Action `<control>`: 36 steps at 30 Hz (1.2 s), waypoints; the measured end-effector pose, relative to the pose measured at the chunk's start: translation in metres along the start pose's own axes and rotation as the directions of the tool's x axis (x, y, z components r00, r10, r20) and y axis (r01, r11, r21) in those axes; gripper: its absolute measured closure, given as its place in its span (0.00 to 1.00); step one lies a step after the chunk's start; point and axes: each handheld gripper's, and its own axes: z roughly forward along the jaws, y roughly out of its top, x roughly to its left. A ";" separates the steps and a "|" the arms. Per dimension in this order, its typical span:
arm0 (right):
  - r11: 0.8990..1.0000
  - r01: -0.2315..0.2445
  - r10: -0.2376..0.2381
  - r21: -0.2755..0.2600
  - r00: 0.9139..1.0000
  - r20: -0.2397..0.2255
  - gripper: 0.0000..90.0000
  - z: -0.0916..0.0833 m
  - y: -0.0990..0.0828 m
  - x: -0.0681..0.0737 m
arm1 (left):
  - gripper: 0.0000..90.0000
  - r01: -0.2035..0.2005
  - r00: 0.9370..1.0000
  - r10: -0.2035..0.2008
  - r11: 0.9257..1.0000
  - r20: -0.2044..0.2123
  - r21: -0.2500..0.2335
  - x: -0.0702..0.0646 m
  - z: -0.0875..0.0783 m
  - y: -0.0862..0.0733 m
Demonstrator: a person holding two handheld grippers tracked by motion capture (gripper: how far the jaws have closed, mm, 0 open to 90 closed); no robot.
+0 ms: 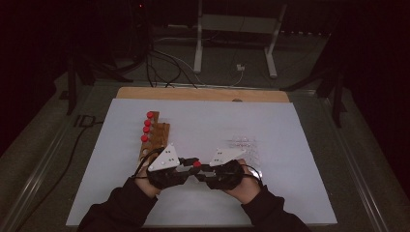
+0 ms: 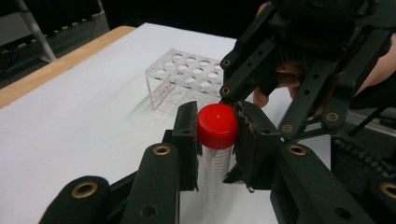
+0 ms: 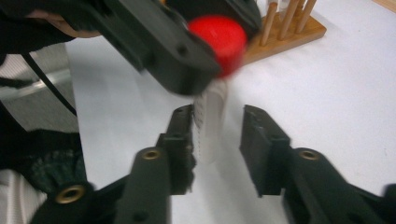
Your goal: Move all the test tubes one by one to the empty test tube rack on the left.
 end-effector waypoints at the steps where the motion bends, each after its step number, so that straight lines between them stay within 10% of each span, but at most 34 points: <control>1: 1.000 -0.002 0.002 -0.007 1.000 0.009 0.61 -0.002 0.000 -0.001 | 0.80 0.002 1.000 -0.002 1.000 -0.003 -0.005 0.002 -0.003 0.001; 18: 0.992 -0.063 0.068 -0.109 0.997 0.040 0.03 -0.022 0.000 -0.009 | 0.80 0.017 0.988 -0.023 0.999 -0.152 -0.041 0.035 -0.057 0.021; 36: 0.990 -0.055 0.063 -0.132 0.996 0.058 0.00 -0.026 0.001 -0.012 | 0.80 0.076 0.946 -0.093 0.995 -0.310 -0.067 0.065 -0.100 0.014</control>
